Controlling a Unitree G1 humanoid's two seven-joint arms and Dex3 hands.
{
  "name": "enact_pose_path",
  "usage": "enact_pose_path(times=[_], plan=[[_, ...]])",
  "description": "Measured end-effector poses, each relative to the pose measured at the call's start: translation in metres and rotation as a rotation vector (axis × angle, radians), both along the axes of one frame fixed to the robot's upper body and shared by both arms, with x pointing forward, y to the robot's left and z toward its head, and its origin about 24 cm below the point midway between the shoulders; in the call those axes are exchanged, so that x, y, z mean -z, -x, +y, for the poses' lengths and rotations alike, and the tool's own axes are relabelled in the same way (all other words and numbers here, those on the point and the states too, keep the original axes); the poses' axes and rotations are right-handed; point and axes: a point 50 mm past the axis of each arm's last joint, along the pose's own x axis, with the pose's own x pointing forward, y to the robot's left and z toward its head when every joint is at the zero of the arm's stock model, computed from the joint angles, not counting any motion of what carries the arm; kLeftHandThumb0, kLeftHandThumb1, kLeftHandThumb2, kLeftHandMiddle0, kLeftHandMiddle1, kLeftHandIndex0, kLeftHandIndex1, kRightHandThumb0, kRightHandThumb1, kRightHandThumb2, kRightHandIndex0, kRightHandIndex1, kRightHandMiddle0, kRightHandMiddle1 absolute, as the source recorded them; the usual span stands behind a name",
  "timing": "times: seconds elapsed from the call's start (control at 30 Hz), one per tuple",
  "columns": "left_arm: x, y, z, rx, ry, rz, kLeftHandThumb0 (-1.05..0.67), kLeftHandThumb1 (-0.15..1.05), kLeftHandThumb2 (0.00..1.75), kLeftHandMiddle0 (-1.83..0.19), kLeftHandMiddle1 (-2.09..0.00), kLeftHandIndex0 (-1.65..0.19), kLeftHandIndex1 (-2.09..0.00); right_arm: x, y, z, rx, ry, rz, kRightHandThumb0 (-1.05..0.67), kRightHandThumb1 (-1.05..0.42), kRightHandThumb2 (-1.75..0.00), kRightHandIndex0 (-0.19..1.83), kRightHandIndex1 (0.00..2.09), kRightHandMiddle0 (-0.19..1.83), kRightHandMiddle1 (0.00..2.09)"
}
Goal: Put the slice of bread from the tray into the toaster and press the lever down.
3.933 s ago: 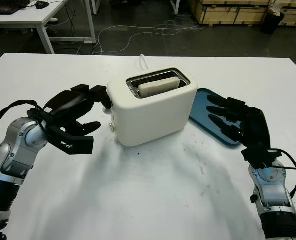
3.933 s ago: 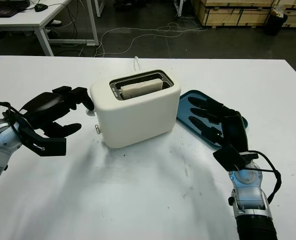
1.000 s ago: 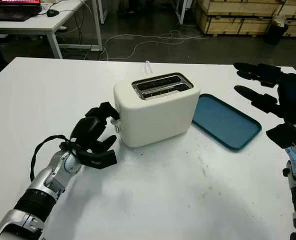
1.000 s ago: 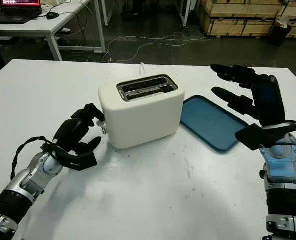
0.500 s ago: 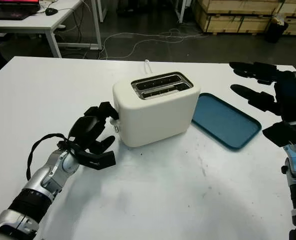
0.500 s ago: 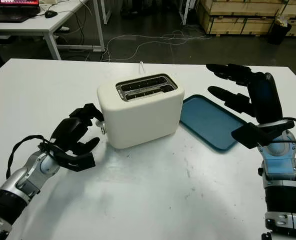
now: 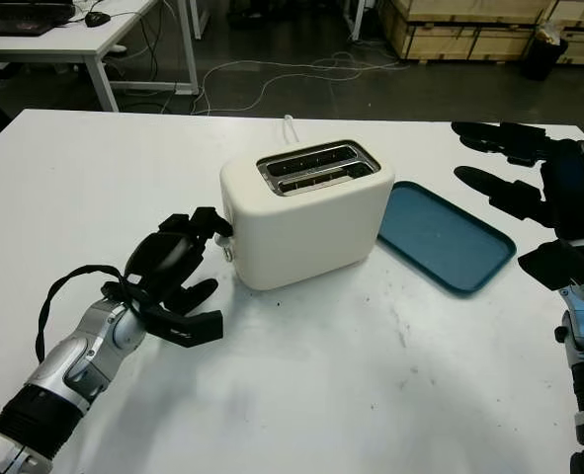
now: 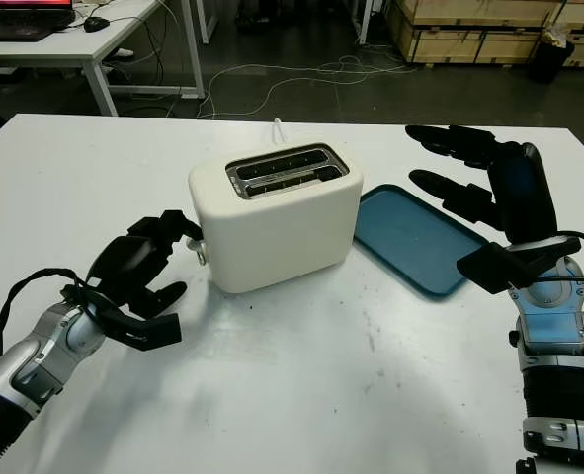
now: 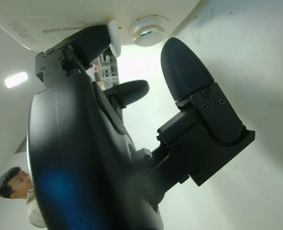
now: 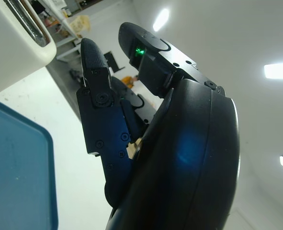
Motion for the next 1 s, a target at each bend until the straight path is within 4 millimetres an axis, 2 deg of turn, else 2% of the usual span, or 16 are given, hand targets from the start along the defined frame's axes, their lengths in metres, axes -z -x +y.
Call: enact_pose_path(times=[0.23,0.7,0.83,1.0], plan=[[0.000,0.001,0.003,0.001,-0.019,0.002,-0.62,0.25,1.51,-0.16,-1.60,-0.20,-1.42,0.000,0.000,0.000,0.000,0.000,-0.001,-0.38,-0.92,-0.07,0.96,0.01,0.91,0.00],[0.000,0.001,0.009,-0.018,-0.047,0.014,-0.59,0.23,1.52,-0.17,-1.57,-0.21,-1.38,0.000,0.000,0.000,-0.001,-0.001,0.000,-0.37,-0.92,-0.07,0.96,0.00,0.91,0.00],[-0.001,0.001,0.010,-0.013,-0.059,0.019,-0.56,0.25,1.43,-0.22,-1.49,-0.28,-1.29,0.000,0.000,0.000,-0.002,0.000,0.001,-0.39,-0.92,-0.08,0.95,0.00,0.91,0.00],[0.001,0.003,0.011,-0.011,-0.065,0.028,-0.55,0.25,1.44,-0.24,-1.45,-0.30,-1.24,0.000,0.000,0.000,-0.002,0.001,0.001,-0.38,-0.92,-0.08,0.96,0.00,0.91,0.00]])
